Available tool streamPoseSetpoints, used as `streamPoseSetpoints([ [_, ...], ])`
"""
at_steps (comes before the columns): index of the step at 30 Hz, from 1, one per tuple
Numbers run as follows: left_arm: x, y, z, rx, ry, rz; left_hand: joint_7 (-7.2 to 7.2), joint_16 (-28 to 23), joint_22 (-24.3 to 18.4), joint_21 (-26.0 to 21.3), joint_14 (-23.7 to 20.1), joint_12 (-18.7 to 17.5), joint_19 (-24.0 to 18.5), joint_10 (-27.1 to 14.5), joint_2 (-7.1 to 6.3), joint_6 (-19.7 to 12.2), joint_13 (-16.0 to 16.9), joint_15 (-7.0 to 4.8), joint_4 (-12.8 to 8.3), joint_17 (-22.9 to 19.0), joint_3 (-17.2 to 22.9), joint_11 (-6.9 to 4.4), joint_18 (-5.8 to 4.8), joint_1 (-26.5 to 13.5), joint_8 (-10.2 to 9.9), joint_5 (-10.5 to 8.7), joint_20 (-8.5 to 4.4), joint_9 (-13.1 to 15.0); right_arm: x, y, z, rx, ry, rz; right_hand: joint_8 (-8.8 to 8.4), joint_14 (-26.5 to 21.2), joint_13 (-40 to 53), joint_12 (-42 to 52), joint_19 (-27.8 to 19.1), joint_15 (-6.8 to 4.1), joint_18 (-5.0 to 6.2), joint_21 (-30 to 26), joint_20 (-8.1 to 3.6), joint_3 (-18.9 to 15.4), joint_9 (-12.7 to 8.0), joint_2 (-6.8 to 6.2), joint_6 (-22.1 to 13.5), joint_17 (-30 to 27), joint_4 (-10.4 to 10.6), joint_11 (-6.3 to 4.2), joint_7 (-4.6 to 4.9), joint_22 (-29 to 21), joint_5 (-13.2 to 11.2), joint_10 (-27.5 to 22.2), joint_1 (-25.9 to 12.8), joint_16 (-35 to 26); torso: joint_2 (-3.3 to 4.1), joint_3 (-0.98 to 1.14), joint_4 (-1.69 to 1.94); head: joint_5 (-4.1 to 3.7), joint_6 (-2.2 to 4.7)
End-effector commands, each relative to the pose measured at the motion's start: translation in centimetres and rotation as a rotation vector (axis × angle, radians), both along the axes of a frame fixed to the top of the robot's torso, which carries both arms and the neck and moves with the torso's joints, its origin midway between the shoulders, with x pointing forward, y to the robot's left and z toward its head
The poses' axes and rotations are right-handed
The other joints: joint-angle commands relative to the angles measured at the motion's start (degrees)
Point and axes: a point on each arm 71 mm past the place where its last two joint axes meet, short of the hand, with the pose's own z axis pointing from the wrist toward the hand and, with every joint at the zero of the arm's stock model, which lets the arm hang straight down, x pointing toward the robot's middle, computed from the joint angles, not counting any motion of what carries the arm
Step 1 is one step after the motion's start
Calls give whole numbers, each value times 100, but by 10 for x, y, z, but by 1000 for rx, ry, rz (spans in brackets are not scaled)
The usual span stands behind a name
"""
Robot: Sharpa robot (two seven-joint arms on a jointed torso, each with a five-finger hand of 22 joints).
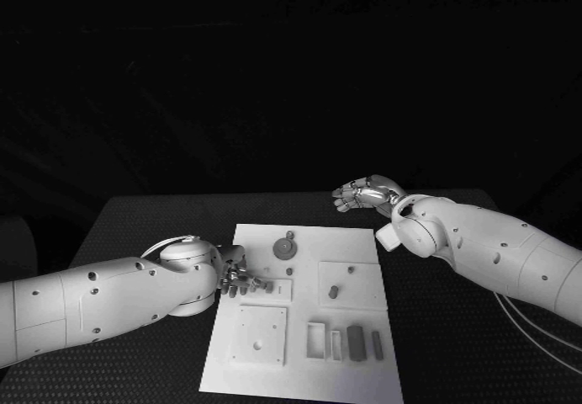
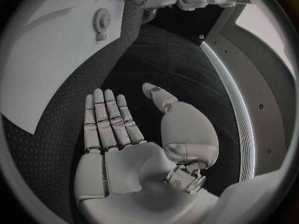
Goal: Assemble the parts on the task board
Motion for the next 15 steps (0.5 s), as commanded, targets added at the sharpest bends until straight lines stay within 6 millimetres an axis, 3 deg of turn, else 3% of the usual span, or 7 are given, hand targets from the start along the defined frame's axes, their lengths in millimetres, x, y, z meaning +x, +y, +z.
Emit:
streamPoseSetpoints([
  [1,-1,1,-2,-4,-22,11,36,15,-11,-9,-43,-28,-61,-60,-24,-83,6,-5,41,-11,-51,11,18,60,-45,-27,-578,-8,-1,2,-1,4,-1,19,23,-46,-9,-30,-37,9,-13,-36,0,-20,-6,3,-43,-6,8,16,215,7,23,7,-69,6,3,-2,-3,-12,7],
  [4,-1,0,0,-29,-34,18,43,9,-15,-6,-72,-38,-92,-99,25,-111,11,4,101,-15,-98,14,17,164,-54,-24,-569,-3,-1,2,-1,4,0,19,23,-47,-8,-30,-37,9,-13,-37,0,-20,-6,3,-43,-7,8,16,215,8,24,7,-68,6,1,-3,-6,-9,15],
  [7,0,0,3,-68,-46,38,66,-16,-18,2,-115,-60,-146,-163,183,-165,12,24,139,-32,-219,33,3,364,-83,-18,-550,-10,-1,2,-2,4,1,19,23,-47,-8,-30,-37,9,-13,-38,0,-20,-7,4,-44,-8,9,16,215,8,24,7,-68,7,-1,0,-6,-10,22],
  [11,3,3,8,-112,-89,71,97,-66,-55,-28,-193,-105,-256,-279,235,-251,1,65,341,-68,-489,59,-12,631,-131,-17,-515,-31,-1,2,-2,4,1,18,23,-47,-8,-30,-36,9,-13,-39,0,-20,-7,5,-44,-8,10,16,215,9,24,7,-68,7,2,0,-7,-33,28],
  [12,3,4,9,-115,-94,72,172,-171,-100,-148,-393,-220,-465,-506,230,-409,-46,157,431,-113,-559,141,-71,754,-207,-31,-434,-59,-1,2,-2,4,1,18,23,-47,-8,-30,-36,10,-13,-39,0,-20,-7,5,-44,-8,10,16,215,9,24,7,-69,7,2,2,-7,-36,32],
  [13,6,4,12,-124,-105,76,190,-169,-110,-161,-418,-225,-500,-538,220,-453,-49,184,531,-116,-618,153,-81,849,-219,-20,-406,-62,-1,2,-2,4,1,18,23,-47,-8,-30,-36,10,-13,-39,0,-21,-7,5,-44,-9,10,16,215,10,24,7,-69,7,2,3,-7,-38,34],
  [15,7,3,15,-136,-114,78,191,-141,-125,-133,-436,-194,-512,-559,232,-476,-42,203,983,-128,-914,157,-68,1241,-192,-20,-384,-49,-1,2,-2,4,1,18,23,-47,-8,-30,-36,10,-13,-39,0,-21,-8,5,-44,-9,11,16,215,10,24,7,-70,7,2,7,-8,-42,35],
])
